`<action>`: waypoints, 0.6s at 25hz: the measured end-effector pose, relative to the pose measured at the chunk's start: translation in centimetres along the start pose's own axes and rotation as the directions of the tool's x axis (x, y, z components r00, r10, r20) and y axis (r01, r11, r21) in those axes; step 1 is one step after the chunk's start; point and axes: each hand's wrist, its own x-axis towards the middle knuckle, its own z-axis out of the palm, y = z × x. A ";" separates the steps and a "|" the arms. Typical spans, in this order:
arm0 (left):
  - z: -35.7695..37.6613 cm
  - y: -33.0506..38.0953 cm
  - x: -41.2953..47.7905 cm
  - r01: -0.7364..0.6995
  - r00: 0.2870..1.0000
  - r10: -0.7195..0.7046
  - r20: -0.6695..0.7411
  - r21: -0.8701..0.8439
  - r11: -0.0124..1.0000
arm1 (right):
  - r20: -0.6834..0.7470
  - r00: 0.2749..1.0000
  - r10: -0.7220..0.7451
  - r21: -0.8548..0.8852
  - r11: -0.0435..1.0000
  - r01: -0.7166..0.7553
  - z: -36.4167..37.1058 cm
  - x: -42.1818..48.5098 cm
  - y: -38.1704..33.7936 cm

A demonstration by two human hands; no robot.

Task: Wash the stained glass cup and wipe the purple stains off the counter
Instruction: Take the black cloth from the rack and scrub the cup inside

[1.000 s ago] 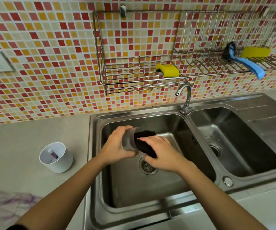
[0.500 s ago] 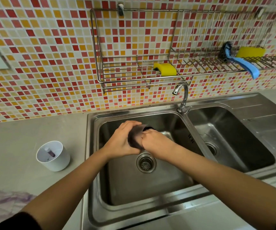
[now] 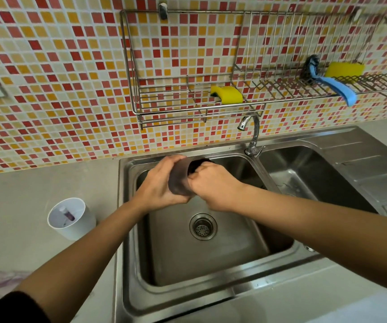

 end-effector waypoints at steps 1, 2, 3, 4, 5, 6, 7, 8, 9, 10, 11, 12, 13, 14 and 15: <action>0.2 0.0 -0.1 -0.001 1.000 0.001 -0.015 0.013 1.000 | 0.013 0.998 0.053 0.049 0.997 -0.054 -0.3 -0.1 -0.2; 0.3 0.2 -0.3 -0.002 0.999 0.003 -0.041 0.032 0.999 | 0.017 0.994 0.104 0.103 0.989 -0.105 -0.4 -0.3 -0.4; 0.4 0.3 -0.3 0.000 0.997 0.004 -0.076 0.056 0.998 | 0.015 0.988 0.155 0.172 0.973 -0.155 -0.4 -0.2 -0.5; 0.5 0.5 -0.4 0.002 0.993 0.007 -0.114 0.077 0.997 | 0.028 0.980 0.198 0.243 0.949 -0.198 -0.6 -0.1 -0.5; 0.7 0.5 -0.4 0.004 0.988 0.010 -0.152 0.094 0.996 | 0.039 0.973 0.227 0.295 0.928 -0.229 -0.7 0.2 -0.4; 0.8 0.6 -0.3 0.010 0.981 0.011 -0.193 0.109 0.994 | 0.019 0.971 0.237 0.305 0.924 -0.231 -0.8 0.4 -0.2; 0.9 0.7 -0.3 0.023 0.972 0.005 -0.236 0.119 0.993 | -0.032 0.973 0.227 0.283 0.936 -0.209 -0.9 0.5 0.1; 0.9 0.8 -0.2 0.039 0.962 -0.005 -0.273 0.121 0.992 | -0.088 0.978 0.188 0.251 0.954 -0.161 -0.9 0.6 0.4; 0.9 0.7 -0.1 0.046 0.956 -0.009 -0.294 0.119 0.992 | -0.139 0.982 0.131 0.195 0.975 -0.102 -0.8 0.7 0.7; 0.8 0.5 0.0 0.041 0.954 -0.001 -0.300 0.125 0.991 | -0.167 0.984 0.069 0.112 0.992 -0.050 -0.6 0.7 1.1; 0.8 0.3 -0.1 0.035 0.953 0.007 -0.303 0.133 0.991 | -0.160 0.987 0.024 0.031 0.999 -0.019 -0.4 0.7 1.5; 0.8 0.3 -0.2 0.037 0.951 0.007 -0.308 0.135 0.990 | -0.142 0.990 0.006 -0.015 1.000 -0.009 -0.1 0.6 1.7; 0.9 0.3 -0.3 0.037 0.951 0.007 -0.309 0.135 0.990 | -0.112 0.994 0.016 -0.032 0.999 -0.020 0.2 0.6 1.6; 1.1 0.2 -0.3 0.030 0.954 0.017 -0.301 0.152 0.988 | -0.091 0.995 0.033 -0.033 0.999 -0.036 0.4 0.6 1.2; 1.4 0.2 -0.3 0.018 0.958 0.036 -0.284 0.186 0.982 | -0.076 0.997 0.025 -0.035 0.999 -0.028 0.5 0.5 0.8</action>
